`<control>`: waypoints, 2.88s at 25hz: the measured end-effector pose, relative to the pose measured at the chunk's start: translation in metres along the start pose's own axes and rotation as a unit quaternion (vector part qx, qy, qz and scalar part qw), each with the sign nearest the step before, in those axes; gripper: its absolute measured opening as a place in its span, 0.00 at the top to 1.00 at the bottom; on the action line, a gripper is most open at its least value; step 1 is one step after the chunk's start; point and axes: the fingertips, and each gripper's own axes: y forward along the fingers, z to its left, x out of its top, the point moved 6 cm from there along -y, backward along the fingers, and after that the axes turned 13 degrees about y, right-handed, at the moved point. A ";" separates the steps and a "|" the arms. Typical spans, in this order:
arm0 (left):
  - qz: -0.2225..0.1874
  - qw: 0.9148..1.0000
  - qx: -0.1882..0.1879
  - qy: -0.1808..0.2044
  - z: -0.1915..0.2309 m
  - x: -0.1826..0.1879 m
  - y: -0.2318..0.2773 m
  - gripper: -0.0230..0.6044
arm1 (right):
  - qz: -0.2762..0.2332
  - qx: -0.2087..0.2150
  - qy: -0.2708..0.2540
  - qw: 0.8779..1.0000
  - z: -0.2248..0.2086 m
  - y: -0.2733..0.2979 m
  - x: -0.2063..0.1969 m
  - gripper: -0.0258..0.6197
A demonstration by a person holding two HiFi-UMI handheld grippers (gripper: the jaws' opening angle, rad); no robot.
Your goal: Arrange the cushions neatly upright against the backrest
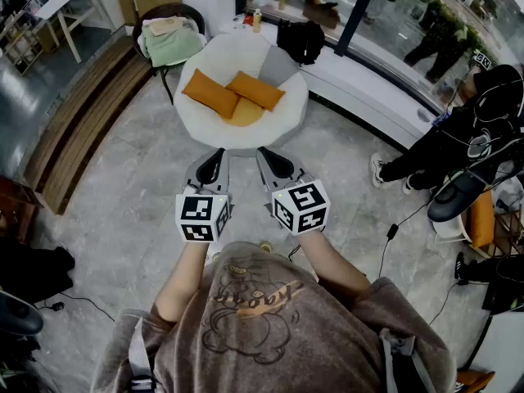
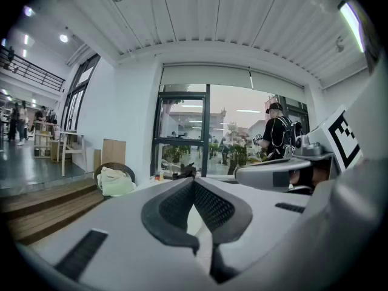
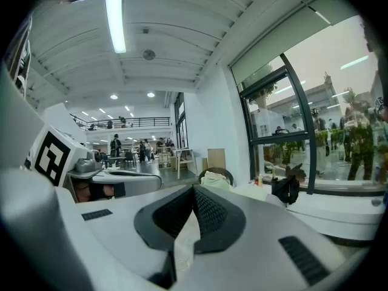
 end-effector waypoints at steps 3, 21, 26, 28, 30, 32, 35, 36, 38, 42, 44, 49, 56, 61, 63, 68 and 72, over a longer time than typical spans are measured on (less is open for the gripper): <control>0.002 1.000 -0.002 0.002 -0.005 0.003 0.005 0.95 | 0.003 0.003 -0.001 1.000 -0.004 -0.002 0.002 0.93; 0.012 1.000 0.024 0.005 -0.045 0.007 0.026 0.95 | 0.003 0.030 0.013 0.999 -0.064 -0.040 0.011 0.93; 0.013 1.000 0.025 0.004 -0.044 0.004 0.033 0.95 | 0.001 0.030 0.019 0.999 -0.069 -0.036 0.008 0.93; 0.013 1.000 0.022 0.009 -0.044 0.002 0.040 0.95 | -0.003 0.029 0.018 0.999 -0.073 -0.033 0.007 0.93; 0.015 1.000 0.019 0.011 -0.044 -0.001 0.049 0.95 | -0.005 0.026 0.018 0.999 -0.079 -0.031 0.007 0.93; 0.017 1.000 0.016 0.009 -0.041 -0.003 0.057 0.95 | -0.004 0.021 0.020 1.000 -0.085 -0.026 0.007 0.93; 0.020 1.000 0.010 0.010 -0.037 -0.004 0.067 0.95 | -0.002 0.015 0.024 1.000 -0.092 -0.018 0.008 0.93; 0.020 1.000 0.008 0.009 -0.034 -0.004 0.071 0.95 | -0.002 0.012 0.027 1.000 -0.094 -0.014 0.009 0.93; 0.022 1.000 0.003 0.007 -0.028 -0.004 0.079 0.95 | -0.001 0.008 0.031 0.999 -0.098 -0.005 0.011 0.93; 0.025 1.000 -0.005 0.004 -0.014 -0.006 0.098 0.95 | 0.002 0.003 0.035 0.999 -0.106 0.016 0.015 0.93; 0.025 1.000 -0.010 0.004 -0.008 -0.008 0.109 0.95 | 0.004 0.003 0.036 0.999 -0.111 0.027 0.016 0.93; 0.026 0.999 -0.019 0.000 0.011 -0.008 0.140 0.95 | 0.009 0.002 0.039 0.999 -0.121 0.057 0.018 0.93; 0.030 0.999 -0.030 0.003 0.043 -0.004 0.176 0.96 | 0.017 -0.004 0.047 0.999 -0.138 0.098 0.031 0.93; 0.037 0.999 -0.040 0.003 0.072 -0.002 0.203 0.95 | 0.016 -0.008 0.048 0.999 -0.143 0.134 0.045 0.93; 0.037 0.998 -0.047 0.004 0.081 0.000 0.213 0.95 | 0.016 -0.015 0.050 0.999 -0.149 0.144 0.049 0.93; 0.034 0.997 -0.065 0.008 0.103 0.003 0.243 0.96 | 0.008 -0.034 0.054 0.998 -0.168 0.173 0.061 0.93; 0.034 0.996 -0.075 0.017 0.127 0.004 0.272 0.96 | 0.003 -0.044 0.063 0.997 -0.181 0.204 0.068 0.93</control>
